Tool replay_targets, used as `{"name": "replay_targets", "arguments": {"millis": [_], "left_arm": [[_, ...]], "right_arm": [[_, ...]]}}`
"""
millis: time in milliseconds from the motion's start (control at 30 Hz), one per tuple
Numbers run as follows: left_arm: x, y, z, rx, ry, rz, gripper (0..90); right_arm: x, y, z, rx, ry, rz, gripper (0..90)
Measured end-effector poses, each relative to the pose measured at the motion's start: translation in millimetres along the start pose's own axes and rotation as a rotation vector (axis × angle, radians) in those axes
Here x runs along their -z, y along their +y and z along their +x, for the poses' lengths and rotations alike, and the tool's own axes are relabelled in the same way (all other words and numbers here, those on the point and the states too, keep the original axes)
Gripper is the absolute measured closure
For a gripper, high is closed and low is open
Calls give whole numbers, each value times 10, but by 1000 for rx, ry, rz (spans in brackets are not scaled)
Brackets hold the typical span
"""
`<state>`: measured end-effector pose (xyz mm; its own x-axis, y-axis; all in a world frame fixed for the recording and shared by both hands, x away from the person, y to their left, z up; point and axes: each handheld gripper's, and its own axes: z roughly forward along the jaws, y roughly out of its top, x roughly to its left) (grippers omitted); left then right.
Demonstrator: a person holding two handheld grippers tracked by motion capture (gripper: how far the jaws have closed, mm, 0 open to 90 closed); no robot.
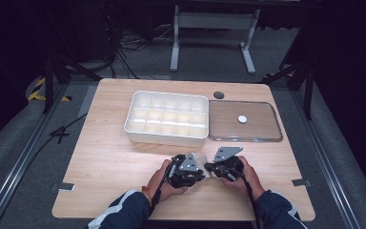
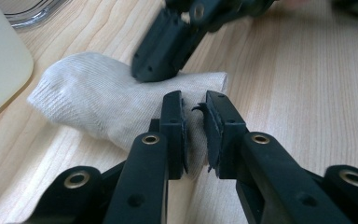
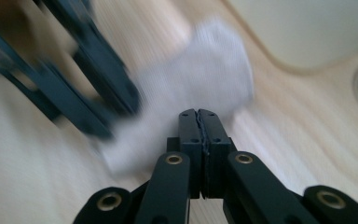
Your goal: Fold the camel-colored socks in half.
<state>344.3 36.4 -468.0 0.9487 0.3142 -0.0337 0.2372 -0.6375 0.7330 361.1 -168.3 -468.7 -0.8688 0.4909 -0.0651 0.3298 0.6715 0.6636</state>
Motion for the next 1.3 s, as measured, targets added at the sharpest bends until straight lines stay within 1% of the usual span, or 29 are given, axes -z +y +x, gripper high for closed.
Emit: {"name": "replay_targets", "arguments": {"millis": [33, 67, 100, 200, 267, 333, 367, 400, 433, 500, 533, 600, 667, 733, 867, 900, 933, 967, 1000, 1067, 1167, 1200, 1233, 1300], "left_arm": [[10, 0, 7, -3, 1, 5, 778], [17, -3, 11, 0, 1, 6, 777], [23, -7, 16, 5, 0, 5, 777], [28, -14, 32, 15, -11, -5, 772], [34, -24, 39, 35, -23, -26, 769], [47, -21, 38, 33, -22, -22, 768], [50, -18, 36, 34, -22, -30, 768], [58, -15, 37, 35, -22, -34, 768], [61, -13, 37, 33, -21, -34, 767], [67, -12, 36, 32, -22, -41, 763], [76, -9, 31, 36, -22, -40, 763], [86, 2, 19, 25, -22, -52, 759], [91, 4, 13, 29, -18, -52, 756], [101, 5, 15, 26, -11, -62, 743], [146, 13, 35, 36, -4, -83, 739], [154, 16, 44, 30, 2, -87, 738], [161, 14, 46, 41, 1, -89, 735], [163, 12, 56, 42, -2, -95, 734], [166, 9, 62, 44, 0, -90, 735], [168, 5, 66, 46, 3, -91, 734], [171, 4, 58, 50, 1, -89, 734], [165, 3, 59, 48, 3, -85, 734], [164, 1, 58, 49, 3, -83, 733], [158, -5, 53, 48, 3, -81, 733]], "right_arm": [[-2, -27, -10, -17, 11, -23, 900], [1, -32, -27, -31, 25, -26, 900], [6, -27, -29, -25, 25, -20, 900], [8, -21, -8, -27, 16, -15, 900], [17, -19, -7, -25, 17, -10, 900], [27, -17, -8, -29, 15, -9, 899], [38, -14, -6, -20, 11, -13, 899], [63, -5, -4, -15, 2, -26, 899], [104, 10, -12, -20, -2, -53, 899], [162, 32, -22, -31, -15, -84, 899], [181, 38, -26, -32, -17, -97, 899], [226, 54, -38, -37, -21, -114, 898], [237, 59, -45, -39, -21, -121, 897], [252, 67, -58, -45, -29, -129, 895], [252, 77, -72, -55, -30, -138, 886], [255, 83, -73, -58, -30, -141, 877], [257, 91, -76, -61, -29, -146, 874], [259, 102, -78, -64, -29, -153, 867], [258, 113, -82, -67, -29, -161, 851], [255, 143, -82, -75, -36, -171, 791], [247, 188, -88, -111, -50, -192, 665], [243, 203, -94, -126, -48, -200, 653], [240, 219, -100, -135, -37, -211, 621], [217, 242, -103, -148, -40, -211, 581]]}}
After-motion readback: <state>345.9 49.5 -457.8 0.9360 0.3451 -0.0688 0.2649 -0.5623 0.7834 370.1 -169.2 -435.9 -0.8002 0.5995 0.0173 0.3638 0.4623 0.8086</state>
